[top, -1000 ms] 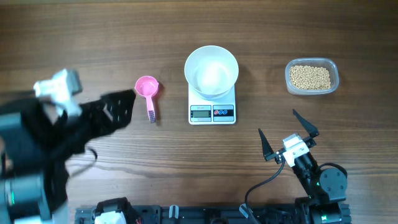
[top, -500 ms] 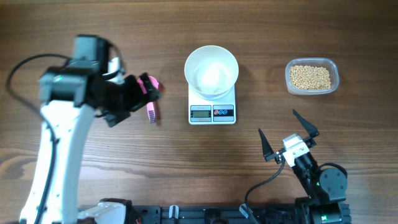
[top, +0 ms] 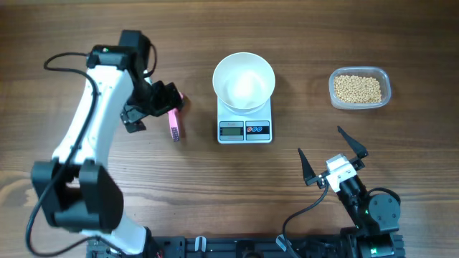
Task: Scoop item into bowl and weigh 150g on scale
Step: 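Move the left gripper forward to the pink scoop handle, then close the left gripper on the pink scoop handle, then lift the pink scoop and bring it toward the right gripper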
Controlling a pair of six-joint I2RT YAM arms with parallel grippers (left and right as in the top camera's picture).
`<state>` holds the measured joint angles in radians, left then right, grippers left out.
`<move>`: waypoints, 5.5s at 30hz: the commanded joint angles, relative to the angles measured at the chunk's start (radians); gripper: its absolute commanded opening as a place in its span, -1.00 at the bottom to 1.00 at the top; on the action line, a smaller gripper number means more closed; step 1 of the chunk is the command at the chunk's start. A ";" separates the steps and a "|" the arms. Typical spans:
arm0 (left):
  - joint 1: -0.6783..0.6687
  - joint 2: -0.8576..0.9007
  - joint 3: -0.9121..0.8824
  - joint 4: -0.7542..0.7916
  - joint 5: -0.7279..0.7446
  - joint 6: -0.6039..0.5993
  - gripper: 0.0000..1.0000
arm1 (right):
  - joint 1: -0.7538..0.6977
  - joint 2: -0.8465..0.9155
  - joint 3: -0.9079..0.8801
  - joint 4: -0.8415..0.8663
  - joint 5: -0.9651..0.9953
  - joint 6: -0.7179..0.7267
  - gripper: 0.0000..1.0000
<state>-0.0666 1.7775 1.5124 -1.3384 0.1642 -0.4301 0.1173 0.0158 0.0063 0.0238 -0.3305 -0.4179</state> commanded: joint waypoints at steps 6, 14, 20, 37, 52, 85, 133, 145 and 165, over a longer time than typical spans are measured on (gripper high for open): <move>0.162 0.078 -0.037 0.029 0.351 0.383 1.00 | 0.004 -0.006 -0.001 0.004 0.009 -0.009 0.99; 0.176 0.078 -0.149 0.141 0.397 0.426 1.00 | 0.004 -0.006 -0.001 0.004 0.009 -0.008 1.00; 0.176 0.079 -0.238 0.243 0.366 0.404 1.00 | 0.004 -0.006 -0.001 0.004 0.009 -0.008 0.99; 0.176 0.179 -0.282 0.424 0.370 0.362 0.70 | 0.004 -0.006 -0.001 0.004 0.009 -0.008 0.99; 0.176 0.190 -0.282 0.518 0.389 0.315 0.23 | 0.004 -0.006 -0.001 0.004 0.009 -0.008 1.00; 0.174 0.203 -0.285 0.539 0.423 0.283 0.12 | 0.004 -0.006 -0.001 0.004 0.009 -0.009 0.99; 0.177 0.205 -0.317 0.587 0.451 0.149 -0.92 | 0.004 -0.006 -0.001 0.004 0.009 -0.009 0.99; 0.176 0.079 -0.307 0.583 0.779 -0.028 -0.92 | 0.004 -0.006 -0.001 0.004 0.009 -0.008 1.00; 0.175 -0.444 -0.307 0.594 0.872 -0.162 -0.92 | 0.004 -0.006 -0.001 0.010 -0.051 -0.054 1.00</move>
<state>0.1074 1.4010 1.2034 -0.7540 1.0046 -0.5755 0.1173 0.0154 0.0063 0.0250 -0.3466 -0.4511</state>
